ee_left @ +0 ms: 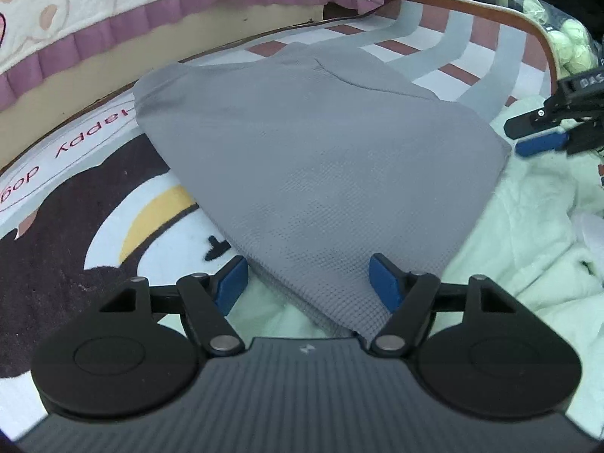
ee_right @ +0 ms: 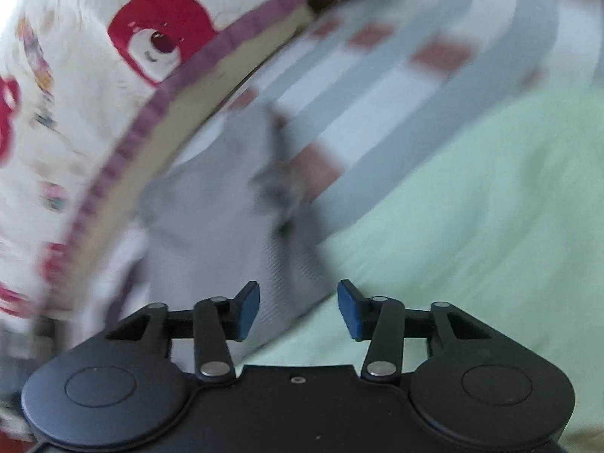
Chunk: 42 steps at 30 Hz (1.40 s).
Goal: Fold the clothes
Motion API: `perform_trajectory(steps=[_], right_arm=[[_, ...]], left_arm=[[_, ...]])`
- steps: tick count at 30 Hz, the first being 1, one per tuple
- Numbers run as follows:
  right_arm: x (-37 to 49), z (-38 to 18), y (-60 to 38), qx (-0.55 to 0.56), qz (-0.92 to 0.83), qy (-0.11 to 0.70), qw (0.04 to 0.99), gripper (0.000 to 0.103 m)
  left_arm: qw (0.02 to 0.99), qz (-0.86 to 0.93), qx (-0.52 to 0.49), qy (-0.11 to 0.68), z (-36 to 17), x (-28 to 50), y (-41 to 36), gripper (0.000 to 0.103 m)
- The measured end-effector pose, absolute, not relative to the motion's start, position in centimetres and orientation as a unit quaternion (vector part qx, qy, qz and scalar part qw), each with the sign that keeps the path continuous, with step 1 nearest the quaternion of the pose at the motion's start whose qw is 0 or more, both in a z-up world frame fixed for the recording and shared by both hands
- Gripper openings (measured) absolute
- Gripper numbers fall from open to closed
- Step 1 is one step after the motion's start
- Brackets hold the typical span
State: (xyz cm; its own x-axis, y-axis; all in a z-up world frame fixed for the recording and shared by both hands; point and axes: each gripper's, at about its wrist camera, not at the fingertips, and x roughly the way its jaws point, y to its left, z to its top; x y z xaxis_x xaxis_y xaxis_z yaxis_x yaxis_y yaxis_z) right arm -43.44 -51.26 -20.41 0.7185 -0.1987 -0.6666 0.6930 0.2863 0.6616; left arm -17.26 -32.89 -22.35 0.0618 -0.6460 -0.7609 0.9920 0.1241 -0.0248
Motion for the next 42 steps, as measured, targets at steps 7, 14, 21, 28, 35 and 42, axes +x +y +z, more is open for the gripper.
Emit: perform_trajectory(steps=[7, 14, 21, 28, 35, 42], right_arm=[[-43.3, -23.5, -50.6, 0.553, -0.253, 0.2, 0.768, 0.053], [-40.8, -21.7, -50.4, 0.479, -0.243, 0.16, 0.828, 0.015], [-39.5, -18.1, -51.1, 0.461, -0.247, 0.13, 0.842, 0.015], [-38.8, -16.8, -51.5, 0.468, -0.245, 0.12, 0.84, 0.015], [-38.8, -17.3, -52.3, 0.488, -0.256, 0.129, 0.824, 0.02], [-39.0, -19.2, -52.4, 0.494, -0.239, 0.137, 0.825, 0.015]], left_arm=[[0.74, -0.584, 0.223, 0.248, -21.4, -17.6, -32.2, 0.072], [0.74, -0.626, 0.175, 0.173, -19.1, -19.2, -31.7, 0.072], [0.71, -0.658, 0.215, 0.134, -19.0, -23.1, -32.3, 0.079], [0.697, -0.625, 0.314, 0.159, -21.5, -23.4, -33.6, 0.079], [0.718, -0.592, 0.348, 0.114, -22.0, -23.0, -33.7, 0.008], [0.724, -0.606, 0.311, 0.109, -19.6, -22.2, -33.1, 0.007]])
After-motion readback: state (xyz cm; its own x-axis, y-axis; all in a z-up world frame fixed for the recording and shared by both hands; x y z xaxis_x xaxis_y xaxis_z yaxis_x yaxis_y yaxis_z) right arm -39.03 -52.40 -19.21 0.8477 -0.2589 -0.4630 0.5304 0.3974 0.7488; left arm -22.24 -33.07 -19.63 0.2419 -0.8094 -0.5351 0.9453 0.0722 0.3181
